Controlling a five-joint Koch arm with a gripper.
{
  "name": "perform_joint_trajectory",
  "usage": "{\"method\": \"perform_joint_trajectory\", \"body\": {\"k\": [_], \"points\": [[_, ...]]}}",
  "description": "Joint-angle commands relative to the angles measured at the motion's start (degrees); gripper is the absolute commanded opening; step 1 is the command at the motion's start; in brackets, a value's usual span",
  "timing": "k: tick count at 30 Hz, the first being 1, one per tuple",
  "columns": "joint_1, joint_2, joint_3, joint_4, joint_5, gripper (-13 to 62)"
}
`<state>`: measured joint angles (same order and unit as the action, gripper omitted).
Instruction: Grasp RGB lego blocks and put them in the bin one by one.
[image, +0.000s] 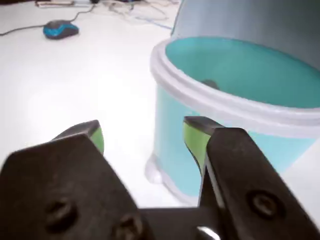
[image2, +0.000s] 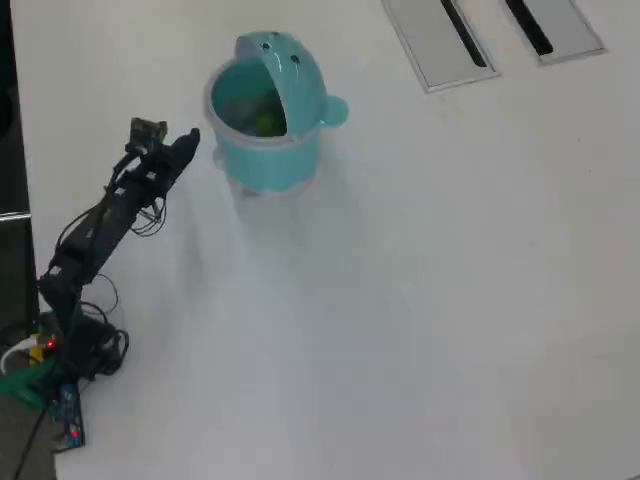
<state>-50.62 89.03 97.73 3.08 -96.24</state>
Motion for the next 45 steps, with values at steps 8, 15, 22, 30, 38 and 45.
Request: {"method": "perform_joint_trajectory", "body": {"k": [8, 15, 22, 30, 38, 45], "points": [[-5.0, 8.0, 11.4, -2.3, -0.5, 30.2], [-9.7, 9.0, 18.8, -2.3, -1.1, 30.2], [-13.5, 8.2, 22.3, -2.3, -1.8, 30.2], [-16.3, 4.0, 22.0, -3.3, -2.1, 30.1], [-16.9, -1.1, 21.3, -7.0, -2.1, 30.1], [-16.8, -4.5, 19.1, -8.3, -2.1, 30.1]]}}
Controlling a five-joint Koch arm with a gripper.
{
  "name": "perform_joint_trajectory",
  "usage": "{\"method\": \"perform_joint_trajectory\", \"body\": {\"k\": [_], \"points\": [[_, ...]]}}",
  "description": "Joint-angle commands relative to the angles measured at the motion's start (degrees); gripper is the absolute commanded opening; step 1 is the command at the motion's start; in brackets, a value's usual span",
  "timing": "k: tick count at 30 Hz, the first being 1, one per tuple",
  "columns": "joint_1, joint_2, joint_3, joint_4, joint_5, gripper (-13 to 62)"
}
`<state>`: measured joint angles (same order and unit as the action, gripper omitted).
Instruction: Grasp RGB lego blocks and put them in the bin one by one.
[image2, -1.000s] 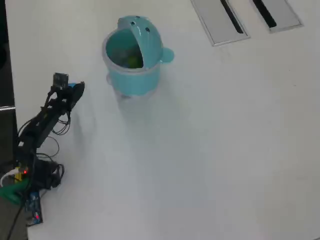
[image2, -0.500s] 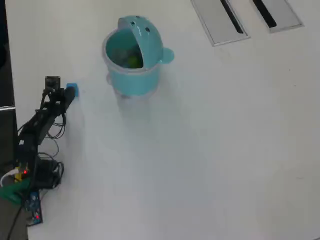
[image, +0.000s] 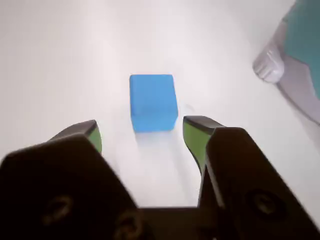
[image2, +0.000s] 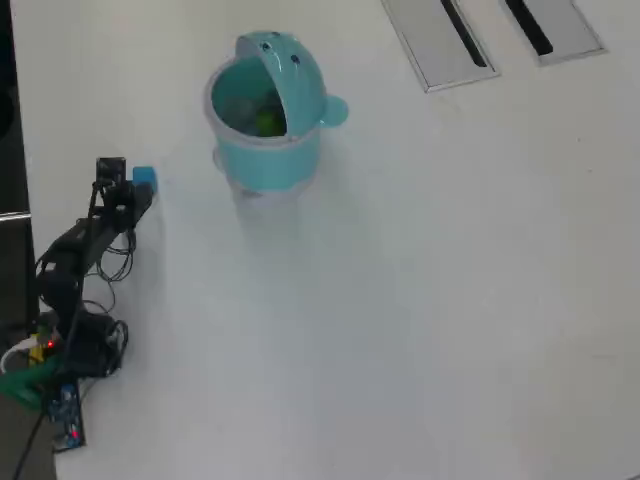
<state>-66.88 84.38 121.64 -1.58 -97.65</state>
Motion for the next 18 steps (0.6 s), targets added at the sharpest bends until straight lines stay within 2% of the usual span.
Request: {"method": "perform_joint_trajectory", "body": {"k": [1, 18], "points": [[-0.5, -0.4, -5.3, -3.6, -0.7, 30.1], [-0.1, -8.3, -11.4, -6.2, -0.7, 30.0]]}}
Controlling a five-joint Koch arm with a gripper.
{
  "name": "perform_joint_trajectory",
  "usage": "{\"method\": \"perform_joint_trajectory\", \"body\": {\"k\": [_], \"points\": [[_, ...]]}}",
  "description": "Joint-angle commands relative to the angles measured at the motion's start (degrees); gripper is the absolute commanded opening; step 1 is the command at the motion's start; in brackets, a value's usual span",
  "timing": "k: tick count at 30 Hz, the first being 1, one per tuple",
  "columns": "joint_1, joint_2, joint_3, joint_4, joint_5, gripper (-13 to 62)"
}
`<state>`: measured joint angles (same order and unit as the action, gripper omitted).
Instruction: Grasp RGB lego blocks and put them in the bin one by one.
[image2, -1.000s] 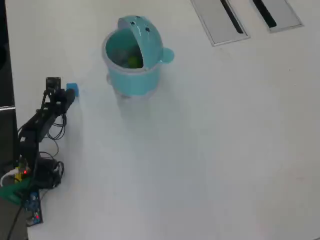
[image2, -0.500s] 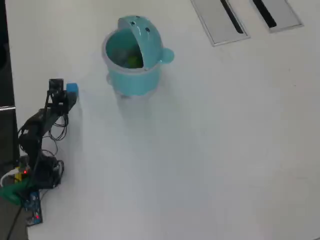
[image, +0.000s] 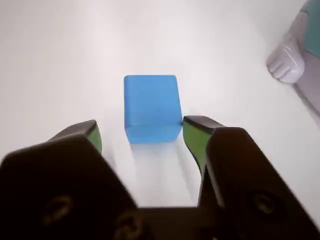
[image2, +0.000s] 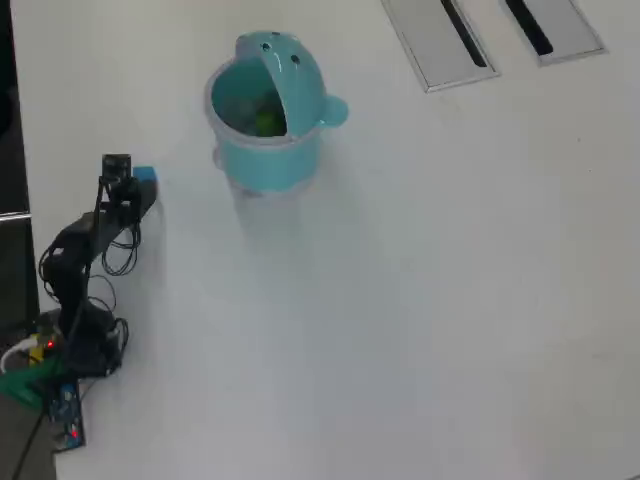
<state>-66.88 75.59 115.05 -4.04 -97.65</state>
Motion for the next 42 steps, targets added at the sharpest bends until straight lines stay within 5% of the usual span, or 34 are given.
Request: {"method": "perform_joint_trajectory", "body": {"k": [1, 32, 42], "points": [[-0.1, -0.2, -5.5, -3.8, -0.6, 30.0], [-0.1, -9.3, -10.9, -7.3, -0.6, 29.6], [0.0, -11.0, -11.1, -11.5, 2.9, 19.8]]}}
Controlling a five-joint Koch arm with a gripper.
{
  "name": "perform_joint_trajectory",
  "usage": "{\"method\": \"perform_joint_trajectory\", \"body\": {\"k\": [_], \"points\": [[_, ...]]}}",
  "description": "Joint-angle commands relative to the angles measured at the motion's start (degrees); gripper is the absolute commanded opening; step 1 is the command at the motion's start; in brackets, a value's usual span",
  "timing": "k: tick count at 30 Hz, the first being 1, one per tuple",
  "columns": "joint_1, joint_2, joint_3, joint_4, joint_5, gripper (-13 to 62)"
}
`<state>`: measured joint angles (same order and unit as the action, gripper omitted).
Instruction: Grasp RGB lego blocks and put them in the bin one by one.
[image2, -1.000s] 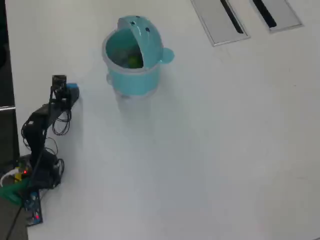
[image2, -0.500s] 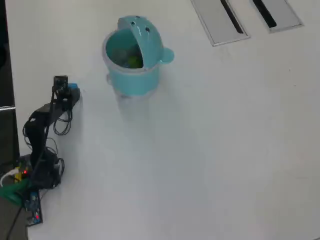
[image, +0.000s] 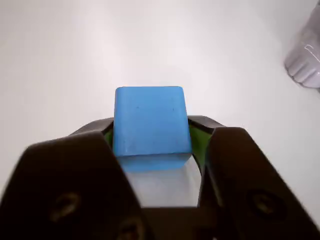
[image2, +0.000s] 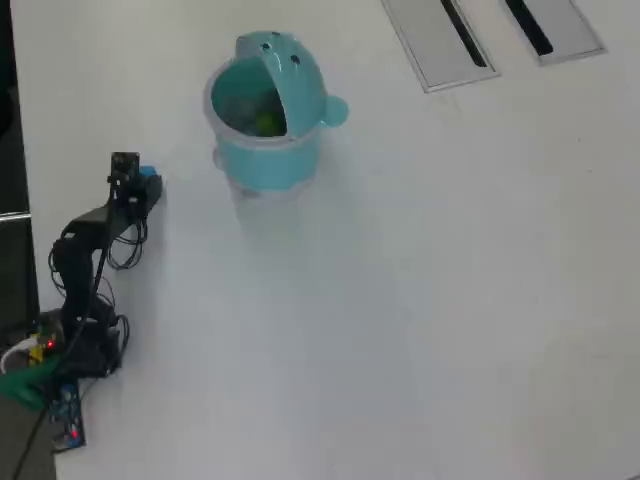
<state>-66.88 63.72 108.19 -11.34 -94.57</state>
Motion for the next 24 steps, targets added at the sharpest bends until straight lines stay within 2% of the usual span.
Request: {"method": "perform_joint_trajectory", "body": {"k": [1, 2, 3, 10, 24], "points": [[0.1, 0.9, -3.9, -5.6, 1.8, 16.0], [0.1, 0.9, -3.4, -7.6, 4.5, 11.0], [0.1, 1.1, -3.0, -8.6, 5.4, 9.0], [0.8, 4.9, -0.7, -9.1, 5.5, 8.7], [9.2, 22.6, 4.9, -5.4, 5.4, 8.7]]}}
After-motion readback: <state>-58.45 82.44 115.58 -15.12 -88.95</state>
